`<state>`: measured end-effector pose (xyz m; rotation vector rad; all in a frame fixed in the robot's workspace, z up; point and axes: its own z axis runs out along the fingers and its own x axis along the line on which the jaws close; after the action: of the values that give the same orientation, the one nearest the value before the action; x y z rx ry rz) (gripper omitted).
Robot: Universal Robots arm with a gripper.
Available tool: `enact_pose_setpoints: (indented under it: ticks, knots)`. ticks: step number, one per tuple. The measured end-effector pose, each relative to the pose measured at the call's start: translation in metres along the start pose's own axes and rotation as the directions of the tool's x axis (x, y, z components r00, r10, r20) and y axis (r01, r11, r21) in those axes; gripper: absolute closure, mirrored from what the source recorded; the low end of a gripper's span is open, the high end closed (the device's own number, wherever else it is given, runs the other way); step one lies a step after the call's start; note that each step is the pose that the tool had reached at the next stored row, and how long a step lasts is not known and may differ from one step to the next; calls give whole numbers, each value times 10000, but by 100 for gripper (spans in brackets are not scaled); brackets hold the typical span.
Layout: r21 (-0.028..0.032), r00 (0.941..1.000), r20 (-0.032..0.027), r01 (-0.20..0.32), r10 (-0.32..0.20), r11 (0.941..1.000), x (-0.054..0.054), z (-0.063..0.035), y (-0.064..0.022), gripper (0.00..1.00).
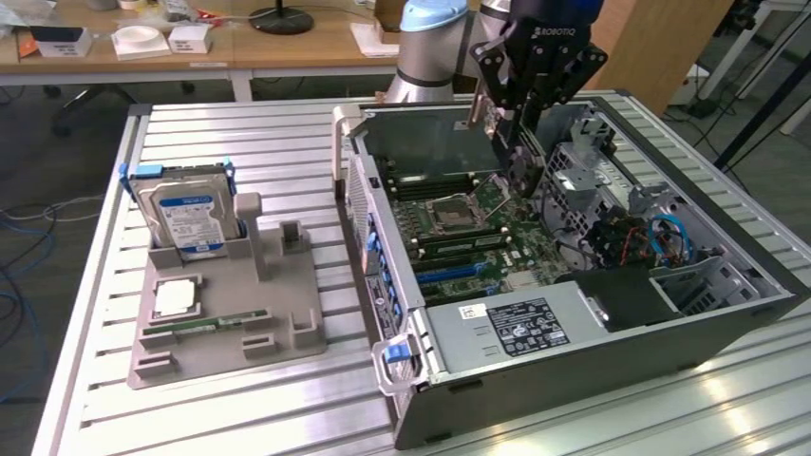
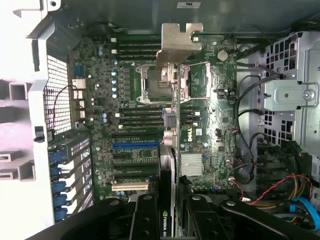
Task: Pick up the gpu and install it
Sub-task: 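Insert the gpu into the slot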
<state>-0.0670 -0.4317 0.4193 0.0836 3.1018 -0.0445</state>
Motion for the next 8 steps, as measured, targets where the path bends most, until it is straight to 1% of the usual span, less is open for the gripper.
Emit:
enact_pose_setpoints:
  ticks: [8]
  knots:
    - [-20, 9988, 14, 480, -479, 9988, -15, 1, 1, 74]
